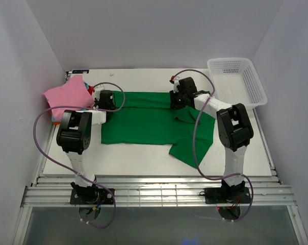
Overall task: Fold and stack the t-shirts
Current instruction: Fold the tshirt
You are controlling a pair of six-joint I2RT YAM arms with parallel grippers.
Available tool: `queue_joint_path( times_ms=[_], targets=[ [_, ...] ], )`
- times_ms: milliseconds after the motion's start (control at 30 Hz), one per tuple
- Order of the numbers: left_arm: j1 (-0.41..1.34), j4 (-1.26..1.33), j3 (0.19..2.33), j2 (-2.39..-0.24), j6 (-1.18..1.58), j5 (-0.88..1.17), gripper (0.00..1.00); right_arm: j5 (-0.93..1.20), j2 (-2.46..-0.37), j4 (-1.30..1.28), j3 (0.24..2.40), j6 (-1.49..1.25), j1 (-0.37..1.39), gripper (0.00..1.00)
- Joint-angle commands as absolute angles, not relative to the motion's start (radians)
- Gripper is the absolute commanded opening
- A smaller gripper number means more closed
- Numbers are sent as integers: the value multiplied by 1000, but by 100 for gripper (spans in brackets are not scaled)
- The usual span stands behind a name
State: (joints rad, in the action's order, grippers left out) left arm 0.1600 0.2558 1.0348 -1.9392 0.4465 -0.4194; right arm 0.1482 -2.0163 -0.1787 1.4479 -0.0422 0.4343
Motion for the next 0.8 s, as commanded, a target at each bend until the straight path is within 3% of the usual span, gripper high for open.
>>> queue_joint_path(
  times_ms=[0,767],
  targets=[
    [155,275,1022,-1875,454,-439,40,146,-1977,-150,1437,-28,437,26],
    [152,275,1061,-1899,439,-433,37,149,-1970,-152,1414,-18,439,26]
  ],
)
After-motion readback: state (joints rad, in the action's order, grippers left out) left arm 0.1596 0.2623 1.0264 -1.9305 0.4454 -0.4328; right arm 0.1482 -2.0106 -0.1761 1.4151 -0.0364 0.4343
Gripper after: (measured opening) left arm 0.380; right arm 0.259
